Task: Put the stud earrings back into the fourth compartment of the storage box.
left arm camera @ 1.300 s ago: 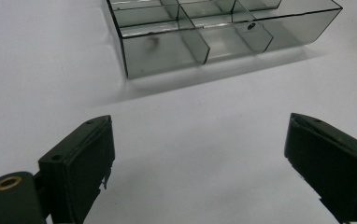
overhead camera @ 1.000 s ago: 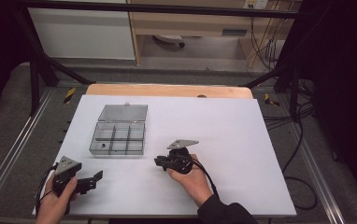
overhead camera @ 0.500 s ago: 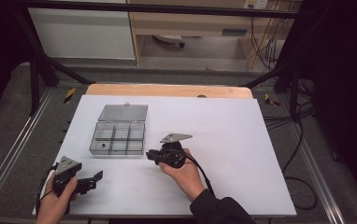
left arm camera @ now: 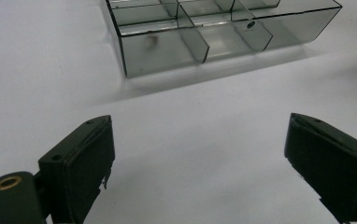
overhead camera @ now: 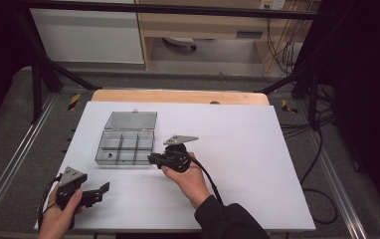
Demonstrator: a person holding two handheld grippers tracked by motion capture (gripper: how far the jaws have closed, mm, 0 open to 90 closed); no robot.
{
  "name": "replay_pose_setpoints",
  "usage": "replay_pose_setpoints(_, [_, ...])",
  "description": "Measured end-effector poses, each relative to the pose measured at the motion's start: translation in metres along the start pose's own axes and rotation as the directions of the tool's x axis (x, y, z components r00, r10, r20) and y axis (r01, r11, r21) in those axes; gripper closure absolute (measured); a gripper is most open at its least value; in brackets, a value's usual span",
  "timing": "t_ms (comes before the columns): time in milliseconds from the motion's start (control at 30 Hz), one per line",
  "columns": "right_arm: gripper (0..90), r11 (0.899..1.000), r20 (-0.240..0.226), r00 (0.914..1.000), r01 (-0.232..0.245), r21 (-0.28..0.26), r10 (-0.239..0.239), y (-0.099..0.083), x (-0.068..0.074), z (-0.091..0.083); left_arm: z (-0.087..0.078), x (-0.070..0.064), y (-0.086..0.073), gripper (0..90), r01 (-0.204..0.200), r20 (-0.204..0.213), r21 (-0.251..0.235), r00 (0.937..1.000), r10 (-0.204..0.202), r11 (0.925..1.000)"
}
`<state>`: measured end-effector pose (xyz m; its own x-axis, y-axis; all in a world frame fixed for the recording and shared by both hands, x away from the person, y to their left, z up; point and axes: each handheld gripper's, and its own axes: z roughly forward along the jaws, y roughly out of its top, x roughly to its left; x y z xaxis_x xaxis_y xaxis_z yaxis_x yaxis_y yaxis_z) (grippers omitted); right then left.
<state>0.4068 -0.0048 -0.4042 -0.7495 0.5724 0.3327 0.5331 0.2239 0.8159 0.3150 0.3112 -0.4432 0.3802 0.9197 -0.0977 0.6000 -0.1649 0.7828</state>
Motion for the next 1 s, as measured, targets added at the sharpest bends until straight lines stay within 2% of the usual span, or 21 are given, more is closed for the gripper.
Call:
replay_pose_setpoints(233, [80.4, 1.0, 0.0, 1.0, 0.006, -0.002, -0.006, 0.01, 0.003, 0.012, 0.0, 0.0, 0.0, 8.9, -0.001, 0.001, 0.002, 1.0, 0.001, 1.0])
replay_pose_setpoints(700, [80.4, 0.999, -0.023, 0.9992, 0.03, -0.026, -0.031, 0.03, 0.018, 0.037, 0.0, 0.0, 0.0, 8.9, 0.0, 0.003, 0.002, 1.0, 0.0, 1.0])
replay_pose_setpoints(867, [80.4, 0.999, -0.03, 0.9996, 0.001, -0.048, -0.003, 0.036, 0.019, 0.044, 0.001, 0.0, 0.0, 8.9, 0.001, 0.004, 0.001, 1.0, -0.001, 1.0])
replay_pose_setpoints(1000, [80.3, 0.999, -0.028, 0.9996, 0.004, -0.048, -0.005, 0.039, 0.02, 0.051, 0.001, 0.0, 0.0, 8.9, 0.004, 0.003, -0.001, 1.0, -0.004, 1.0])
